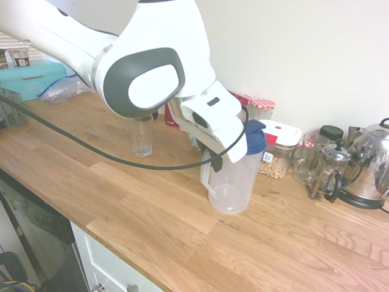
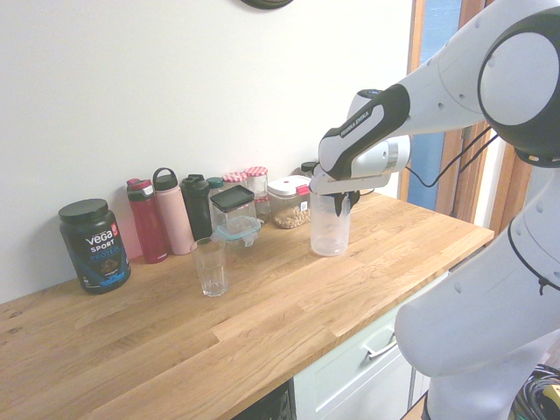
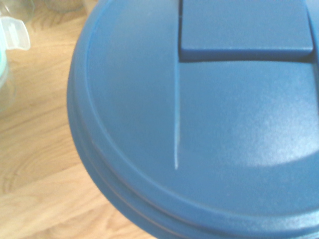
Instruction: Pour me some water
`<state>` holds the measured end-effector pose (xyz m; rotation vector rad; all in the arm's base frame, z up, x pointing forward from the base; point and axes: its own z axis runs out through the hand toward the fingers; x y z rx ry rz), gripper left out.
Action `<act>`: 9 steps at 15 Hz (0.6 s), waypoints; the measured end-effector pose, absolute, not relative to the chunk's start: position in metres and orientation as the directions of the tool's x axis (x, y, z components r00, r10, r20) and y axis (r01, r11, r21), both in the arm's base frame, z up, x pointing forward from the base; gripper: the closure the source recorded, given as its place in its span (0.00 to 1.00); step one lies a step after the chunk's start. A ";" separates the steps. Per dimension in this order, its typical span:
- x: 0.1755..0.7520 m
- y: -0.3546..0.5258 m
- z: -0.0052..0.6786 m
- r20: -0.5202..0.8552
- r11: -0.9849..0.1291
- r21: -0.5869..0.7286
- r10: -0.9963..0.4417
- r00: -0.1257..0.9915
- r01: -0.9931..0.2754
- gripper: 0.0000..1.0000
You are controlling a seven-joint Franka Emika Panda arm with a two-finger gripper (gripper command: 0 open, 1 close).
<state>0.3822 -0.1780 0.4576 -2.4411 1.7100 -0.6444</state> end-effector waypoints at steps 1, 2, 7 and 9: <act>0.381 -0.179 0.458 0.291 -0.371 -0.303 -0.913 0.286 -0.877 0.00; 0.380 -0.181 0.457 0.293 -0.373 -0.296 -0.912 0.288 -0.880 0.00; 0.374 -0.184 0.455 0.282 -0.380 -0.257 -0.909 0.307 -0.888 0.00; 0.357 -0.176 0.459 0.203 -0.431 -0.184 -0.896 0.395 -0.883 0.00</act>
